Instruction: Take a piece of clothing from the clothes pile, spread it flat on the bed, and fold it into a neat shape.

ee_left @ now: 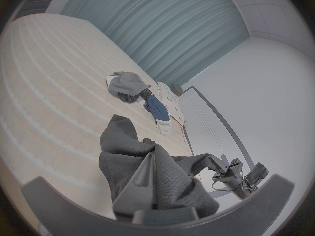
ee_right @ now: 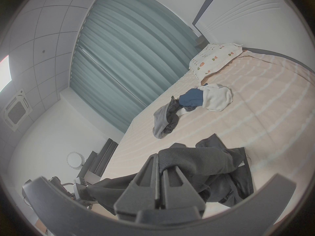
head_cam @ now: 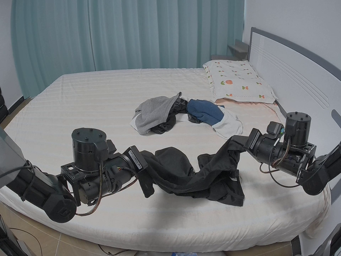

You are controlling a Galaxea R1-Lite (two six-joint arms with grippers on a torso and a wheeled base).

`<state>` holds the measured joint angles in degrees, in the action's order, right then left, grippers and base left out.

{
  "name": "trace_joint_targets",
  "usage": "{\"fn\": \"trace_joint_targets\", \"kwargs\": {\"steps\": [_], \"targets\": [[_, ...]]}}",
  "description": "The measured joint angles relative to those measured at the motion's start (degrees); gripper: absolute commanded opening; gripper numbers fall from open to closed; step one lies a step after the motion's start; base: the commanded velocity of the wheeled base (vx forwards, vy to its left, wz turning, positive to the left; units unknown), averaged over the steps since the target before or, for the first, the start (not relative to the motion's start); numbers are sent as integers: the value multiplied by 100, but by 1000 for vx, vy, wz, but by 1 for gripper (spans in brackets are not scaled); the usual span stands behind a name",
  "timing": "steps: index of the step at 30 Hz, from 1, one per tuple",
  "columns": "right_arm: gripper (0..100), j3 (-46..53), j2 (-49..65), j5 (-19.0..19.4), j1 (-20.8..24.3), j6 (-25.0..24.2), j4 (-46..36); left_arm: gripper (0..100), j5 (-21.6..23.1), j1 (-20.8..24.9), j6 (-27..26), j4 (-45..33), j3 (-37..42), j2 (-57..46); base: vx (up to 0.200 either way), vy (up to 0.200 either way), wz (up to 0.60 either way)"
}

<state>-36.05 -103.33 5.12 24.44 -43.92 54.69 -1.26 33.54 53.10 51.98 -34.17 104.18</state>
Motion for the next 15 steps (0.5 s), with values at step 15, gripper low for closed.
{"fn": "trace_joint_targets", "kwargs": {"steps": [15], "targets": [[0,77,-83,-6,67,2,5,0,-55,28,38,29,46,94,0,27,0]]}}
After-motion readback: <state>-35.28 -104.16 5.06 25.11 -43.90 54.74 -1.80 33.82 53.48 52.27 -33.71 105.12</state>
